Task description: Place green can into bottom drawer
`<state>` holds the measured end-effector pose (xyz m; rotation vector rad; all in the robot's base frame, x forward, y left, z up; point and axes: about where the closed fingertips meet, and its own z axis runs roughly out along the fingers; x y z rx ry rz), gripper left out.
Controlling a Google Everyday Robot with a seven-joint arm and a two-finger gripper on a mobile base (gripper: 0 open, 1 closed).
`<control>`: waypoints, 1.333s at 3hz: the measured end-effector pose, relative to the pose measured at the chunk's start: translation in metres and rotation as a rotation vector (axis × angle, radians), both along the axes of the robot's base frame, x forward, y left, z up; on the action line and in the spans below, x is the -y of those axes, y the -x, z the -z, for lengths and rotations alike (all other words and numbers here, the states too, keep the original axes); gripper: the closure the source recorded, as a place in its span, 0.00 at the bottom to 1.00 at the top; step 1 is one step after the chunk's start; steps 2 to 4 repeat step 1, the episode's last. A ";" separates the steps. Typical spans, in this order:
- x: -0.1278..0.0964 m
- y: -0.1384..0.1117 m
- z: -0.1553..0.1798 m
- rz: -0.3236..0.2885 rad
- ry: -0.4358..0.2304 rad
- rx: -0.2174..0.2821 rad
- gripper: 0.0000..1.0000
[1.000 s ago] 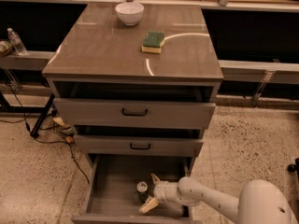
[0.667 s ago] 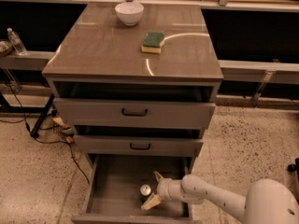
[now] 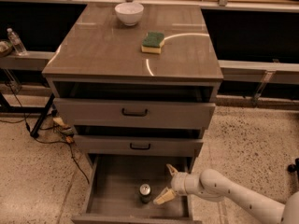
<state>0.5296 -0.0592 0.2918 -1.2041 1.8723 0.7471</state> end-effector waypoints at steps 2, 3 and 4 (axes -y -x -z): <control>0.046 0.016 -0.046 -0.019 0.044 0.020 0.00; 0.046 0.016 -0.046 -0.019 0.044 0.020 0.00; 0.046 0.016 -0.046 -0.019 0.044 0.020 0.00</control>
Offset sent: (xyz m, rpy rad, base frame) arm 0.0000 0.0000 0.0000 0.0000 0.0000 0.0000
